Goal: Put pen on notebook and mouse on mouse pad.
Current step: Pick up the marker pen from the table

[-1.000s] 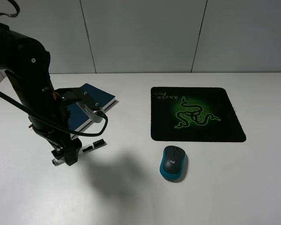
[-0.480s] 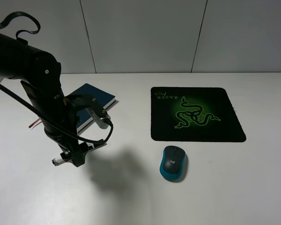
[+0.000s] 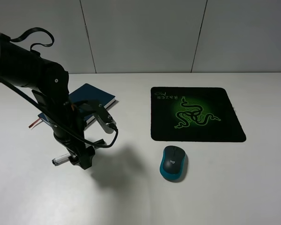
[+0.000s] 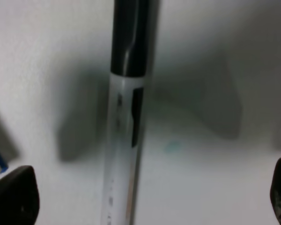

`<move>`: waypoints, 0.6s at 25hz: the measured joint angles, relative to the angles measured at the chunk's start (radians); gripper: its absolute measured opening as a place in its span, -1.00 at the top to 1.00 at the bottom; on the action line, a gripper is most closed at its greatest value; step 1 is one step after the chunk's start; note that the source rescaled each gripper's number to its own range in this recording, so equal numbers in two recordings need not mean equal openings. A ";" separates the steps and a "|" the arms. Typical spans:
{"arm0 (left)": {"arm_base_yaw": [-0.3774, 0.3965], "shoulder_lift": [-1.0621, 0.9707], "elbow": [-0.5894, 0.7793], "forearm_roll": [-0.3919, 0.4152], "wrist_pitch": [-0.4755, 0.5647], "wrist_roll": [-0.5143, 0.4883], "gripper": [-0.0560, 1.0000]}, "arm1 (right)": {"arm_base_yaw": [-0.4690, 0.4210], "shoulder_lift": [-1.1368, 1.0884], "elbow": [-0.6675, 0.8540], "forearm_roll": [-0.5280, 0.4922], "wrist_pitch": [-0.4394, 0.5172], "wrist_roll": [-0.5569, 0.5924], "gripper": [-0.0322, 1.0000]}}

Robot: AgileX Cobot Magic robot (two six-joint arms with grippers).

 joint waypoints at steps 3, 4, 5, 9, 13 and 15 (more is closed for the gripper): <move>0.000 0.011 0.000 -0.002 -0.017 0.008 -0.97 | 0.000 0.000 0.000 0.001 0.000 0.000 -1.00; 0.000 0.016 0.000 -0.002 -0.019 0.009 -0.97 | 0.000 0.000 0.000 0.001 0.000 0.000 -1.00; 0.000 0.020 0.000 -0.005 -0.024 0.009 -0.97 | 0.000 0.000 0.000 0.002 0.000 0.000 -1.00; 0.000 0.042 0.000 -0.015 -0.037 0.012 -0.97 | 0.000 0.000 0.000 0.002 0.000 0.000 -1.00; 0.000 0.047 0.001 -0.023 -0.057 0.014 -0.93 | 0.000 0.000 0.000 0.002 0.000 0.000 -1.00; 0.000 0.047 0.003 -0.023 -0.067 0.015 -0.91 | 0.000 0.000 0.000 0.002 0.000 0.000 -1.00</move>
